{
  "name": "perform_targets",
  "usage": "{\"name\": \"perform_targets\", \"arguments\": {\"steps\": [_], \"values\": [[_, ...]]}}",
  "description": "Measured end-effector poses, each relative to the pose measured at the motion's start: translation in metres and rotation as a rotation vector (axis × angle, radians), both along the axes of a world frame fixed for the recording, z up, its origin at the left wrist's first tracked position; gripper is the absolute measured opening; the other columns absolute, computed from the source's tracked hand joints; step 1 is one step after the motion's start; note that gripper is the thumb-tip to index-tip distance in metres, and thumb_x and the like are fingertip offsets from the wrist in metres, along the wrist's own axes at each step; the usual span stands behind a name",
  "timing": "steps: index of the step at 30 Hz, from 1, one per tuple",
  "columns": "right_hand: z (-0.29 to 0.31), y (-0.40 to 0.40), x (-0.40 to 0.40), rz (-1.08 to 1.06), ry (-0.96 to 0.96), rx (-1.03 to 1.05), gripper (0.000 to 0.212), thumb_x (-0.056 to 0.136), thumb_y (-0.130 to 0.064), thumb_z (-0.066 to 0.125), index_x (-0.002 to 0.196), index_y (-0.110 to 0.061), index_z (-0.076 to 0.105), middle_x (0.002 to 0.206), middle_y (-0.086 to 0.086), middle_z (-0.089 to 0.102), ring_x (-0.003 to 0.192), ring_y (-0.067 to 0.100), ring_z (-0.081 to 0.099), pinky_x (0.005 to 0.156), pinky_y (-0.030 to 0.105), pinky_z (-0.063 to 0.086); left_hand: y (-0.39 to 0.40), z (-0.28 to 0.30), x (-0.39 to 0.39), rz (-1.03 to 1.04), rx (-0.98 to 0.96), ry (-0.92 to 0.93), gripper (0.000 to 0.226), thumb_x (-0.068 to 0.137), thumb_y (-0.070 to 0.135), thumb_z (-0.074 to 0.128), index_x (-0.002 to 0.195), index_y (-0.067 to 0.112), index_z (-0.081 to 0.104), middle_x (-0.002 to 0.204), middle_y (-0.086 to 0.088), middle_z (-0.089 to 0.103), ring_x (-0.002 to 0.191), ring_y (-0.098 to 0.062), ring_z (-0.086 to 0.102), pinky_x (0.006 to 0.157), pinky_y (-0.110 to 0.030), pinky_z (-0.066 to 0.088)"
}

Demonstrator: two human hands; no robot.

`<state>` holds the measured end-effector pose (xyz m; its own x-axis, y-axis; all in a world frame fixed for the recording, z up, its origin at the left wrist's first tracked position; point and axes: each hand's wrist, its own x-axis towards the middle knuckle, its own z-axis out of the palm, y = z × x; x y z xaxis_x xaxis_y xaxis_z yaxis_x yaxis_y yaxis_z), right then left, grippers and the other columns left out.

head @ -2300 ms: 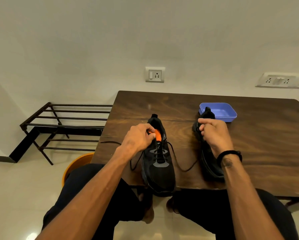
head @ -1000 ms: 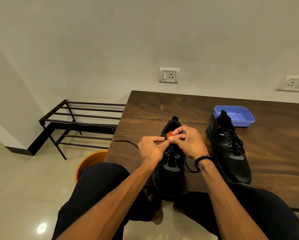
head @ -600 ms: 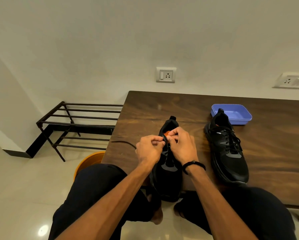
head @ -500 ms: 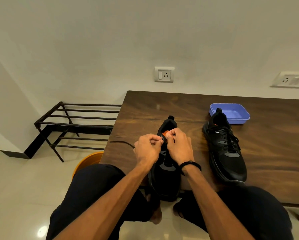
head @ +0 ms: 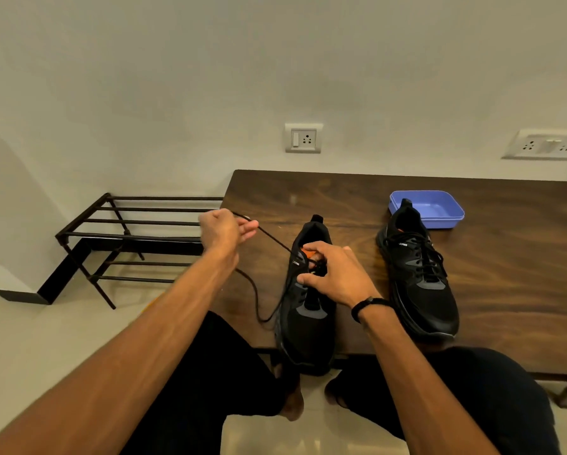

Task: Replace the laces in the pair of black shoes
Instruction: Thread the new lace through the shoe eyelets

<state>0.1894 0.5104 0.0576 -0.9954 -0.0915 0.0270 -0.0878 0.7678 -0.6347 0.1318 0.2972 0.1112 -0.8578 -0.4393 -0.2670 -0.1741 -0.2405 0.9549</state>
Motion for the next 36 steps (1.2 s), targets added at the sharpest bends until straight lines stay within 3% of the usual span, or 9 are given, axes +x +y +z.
{"name": "perform_targets", "arguments": {"steps": [3, 6, 9, 12, 16, 22, 26, 29, 36], "values": [[0.005, 0.000, 0.000, -0.006, -0.003, 0.045, 0.073, 0.076, -0.043, 0.088, 0.140, -0.031, 0.056, 0.104, -0.016, 0.058, 0.121, 0.019, 0.044, 0.097, 0.032, 0.046, -0.033, -0.001, -0.015, 0.228, -0.001, 0.014, 0.022, 0.107, 0.005, 0.029, 0.116, 0.002, 0.049, 0.098, -0.020, 0.069, 0.071, -0.024, 0.078, 0.071, -0.038, 0.065], [0.004, 0.002, -0.002, -0.022, -0.005, 0.073, 0.075, 0.073, -0.048, 0.089, 0.139, -0.034, 0.056, 0.115, -0.007, 0.063, 0.123, 0.018, 0.042, 0.096, 0.033, 0.048, -0.059, -0.019, -0.020, 0.291, -0.371, -0.005, 0.011, 0.107, 0.018, 0.043, 0.116, 0.013, 0.046, 0.092, -0.004, 0.062, 0.085, -0.026, 0.075, 0.085, -0.043, 0.062], [0.003, 0.003, -0.006, -0.024, -0.028, 0.060, 0.081, 0.067, -0.052, 0.091, 0.139, -0.033, 0.057, 0.108, -0.013, 0.064, 0.122, 0.019, 0.048, 0.101, 0.039, 0.051, -0.059, -0.030, -0.012, -0.089, -0.798, 0.093, 0.026, 0.098, 0.030, 0.067, 0.120, 0.017, 0.062, 0.111, -0.002, 0.065, 0.105, -0.020, 0.065, 0.095, -0.037, 0.054], [0.002, 0.004, -0.007, -0.034, -0.032, 0.023, 0.085, 0.062, -0.054, 0.093, 0.137, -0.033, 0.059, 0.105, -0.018, 0.065, 0.119, 0.019, 0.056, 0.102, 0.042, 0.053, -0.030, -0.027, 0.000, -0.680, -0.999, 0.177, 0.021, 0.095, 0.033, 0.072, 0.113, 0.023, 0.071, 0.108, 0.010, 0.068, 0.097, -0.003, 0.063, 0.081, -0.014, 0.046], [-0.001, 0.002, -0.006, -0.046, -0.014, 0.030, 0.083, 0.063, -0.055, 0.093, 0.136, -0.035, 0.059, 0.118, -0.010, 0.069, 0.123, 0.019, 0.055, 0.101, 0.042, 0.054, 0.004, -0.030, 0.007, -1.043, -1.117, 0.202, 0.025, 0.094, 0.038, 0.073, 0.116, 0.026, 0.071, 0.107, 0.008, 0.071, 0.095, -0.005, 0.065, 0.083, -0.020, 0.052], [0.002, 0.002, -0.002, -0.051, 0.009, 0.043, 0.080, 0.067, -0.052, 0.092, 0.137, -0.032, 0.059, 0.122, -0.006, 0.069, 0.126, 0.021, 0.050, 0.103, 0.038, 0.050, 0.021, -0.033, 0.004, -1.046, -1.252, 0.234, 0.016, 0.094, 0.032, 0.071, 0.082, 0.034, 0.060, 0.083, 0.011, 0.066, 0.079, -0.008, 0.063, 0.082, -0.042, 0.058], [0.004, 0.004, -0.001, -0.058, -0.012, 0.012, 0.082, 0.065, -0.052, 0.093, 0.137, -0.030, 0.059, 0.119, -0.008, 0.069, 0.125, 0.020, 0.053, 0.104, 0.040, 0.051, 0.001, -0.026, -0.004, -0.836, -1.321, 0.137, 0.015, 0.097, 0.036, 0.067, 0.086, 0.031, 0.058, 0.088, 0.012, 0.066, 0.086, -0.009, 0.063, 0.085, -0.042, 0.058], [0.006, 0.005, -0.002, -0.054, -0.017, 0.011, 0.082, 0.066, -0.052, 0.093, 0.136, -0.026, 0.061, 0.124, -0.004, 0.066, 0.121, 0.017, 0.056, 0.097, 0.028, 0.048, -0.028, -0.027, -0.012, -0.642, -1.279, -0.010, 0.019, 0.094, 0.040, 0.070, 0.082, 0.029, 0.060, 0.086, 0.012, 0.068, 0.085, -0.011, 0.065, 0.085, -0.041, 0.058], [0.014, 0.003, 0.003, -0.056, -0.036, 0.028, 0.079, 0.066, -0.051, 0.093, 0.133, -0.021, 0.064, 0.126, -0.001, 0.068, 0.115, 0.014, 0.061, 0.090, 0.023, 0.047, -0.031, -0.034, -0.008, -0.679, -1.152, -0.108, 0.016, 0.089, 0.031, 0.078, 0.084, 0.026, 0.063, 0.090, 0.006, 0.068, 0.087, -0.014, 0.066, 0.089, -0.041, 0.058]]}}
